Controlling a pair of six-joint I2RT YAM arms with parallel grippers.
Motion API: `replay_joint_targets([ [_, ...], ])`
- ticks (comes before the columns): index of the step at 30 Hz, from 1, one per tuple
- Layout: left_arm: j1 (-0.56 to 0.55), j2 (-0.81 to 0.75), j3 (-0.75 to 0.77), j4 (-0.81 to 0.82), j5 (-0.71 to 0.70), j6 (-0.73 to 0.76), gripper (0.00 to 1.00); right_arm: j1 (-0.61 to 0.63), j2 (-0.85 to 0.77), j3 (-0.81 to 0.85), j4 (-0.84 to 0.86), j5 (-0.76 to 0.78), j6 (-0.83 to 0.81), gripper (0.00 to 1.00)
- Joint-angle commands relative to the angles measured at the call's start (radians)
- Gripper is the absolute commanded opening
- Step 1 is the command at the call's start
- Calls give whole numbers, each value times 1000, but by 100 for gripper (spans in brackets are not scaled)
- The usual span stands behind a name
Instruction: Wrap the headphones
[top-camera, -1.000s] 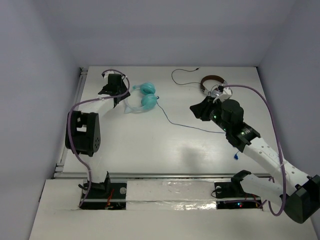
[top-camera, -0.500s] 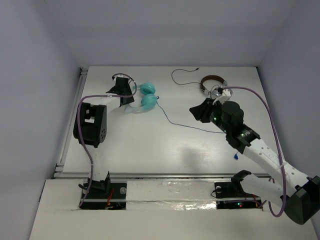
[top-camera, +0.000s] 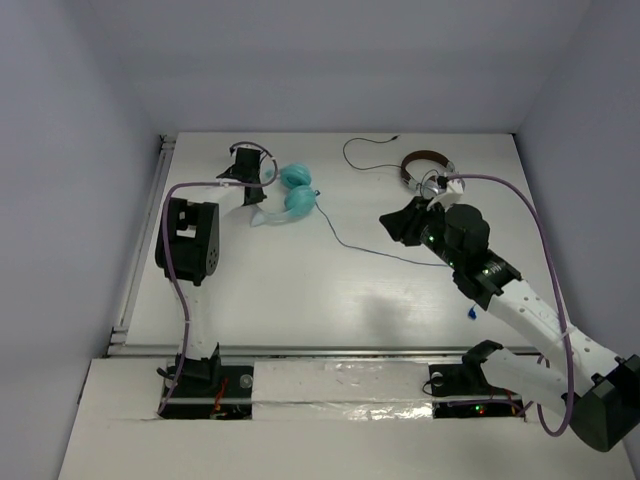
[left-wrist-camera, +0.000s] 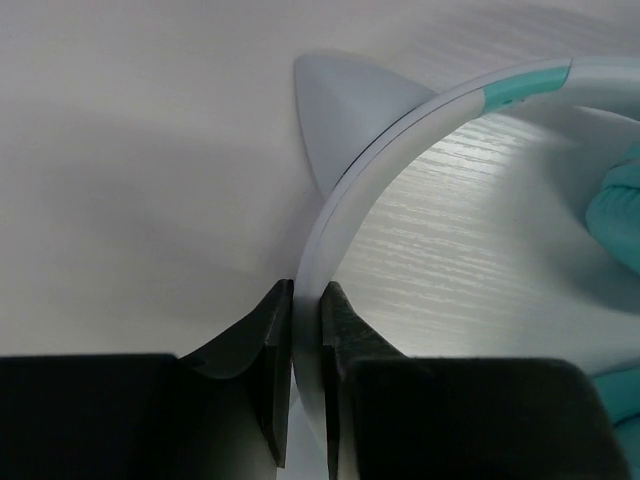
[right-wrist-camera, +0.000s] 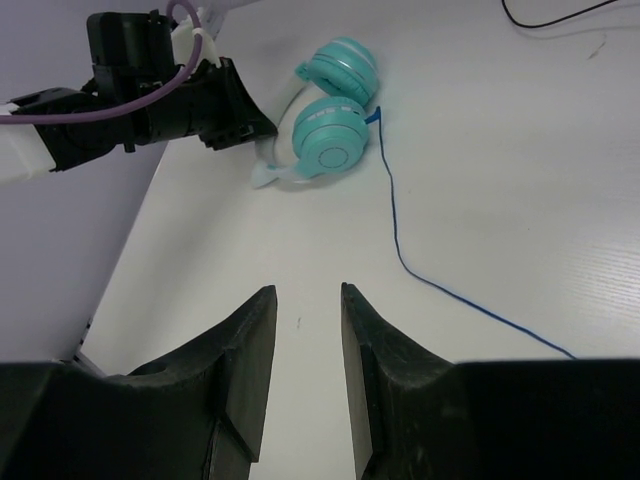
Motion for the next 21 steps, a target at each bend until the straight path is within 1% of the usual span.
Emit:
replay_joint_targets([
  [1, -6, -6, 32, -44, 0, 19, 0, 0, -4, -5, 69, 9, 3, 38],
  [2, -6, -28, 35, -50, 26, 26, 0, 0, -1, -8, 86, 9, 0, 37],
  [3, -6, -43, 53, -70, 38, 34, 0, 0, 4, -16, 100, -2, -4, 23],
  [4, -6, -58, 67, -84, 50, 51, 0, 0, 12, -36, 118, -22, -23, 14],
  [5, -6, -98, 81, -99, 82, 60, 0, 0, 41, -43, 137, -95, -34, 4],
  [6, -6, -120, 108, -113, 98, 69, 0, 0, 62, -48, 167, -139, -44, 0],
  [9, -6, -213, 151, -179, 149, 85, 0, 0, 140, -51, 235, -275, -41, 0],
  [11, -6, -285, 156, -208, 190, 78, 0, 0, 165, -57, 293, -328, -37, 0],
  [12, -6, -310, 152, -219, 198, 72, 0, 0, 183, -56, 301, -336, -40, 0],
  [14, -6, -371, 145, -222, 263, 52, 0, 0, 200, -36, 301, -359, -64, 1],
  [16, -6, -402, 158, -230, 302, 39, 0, 0, 214, -31, 316, -376, -75, 9],
  [17, -6, -422, 182, -234, 340, 29, 0, 0, 216, -34, 342, -378, -77, 18],
  [18, -6, -430, 196, -245, 359, 25, 0, 0, 222, -33, 351, -384, -80, 27],
  [19, -6, -436, 211, -251, 377, 23, 0, -10, 239, -28, 356, -391, -92, 45],
  [21, -6, -453, 248, -259, 423, 17, 0, -48, 265, -11, 362, -398, -92, 62],
])
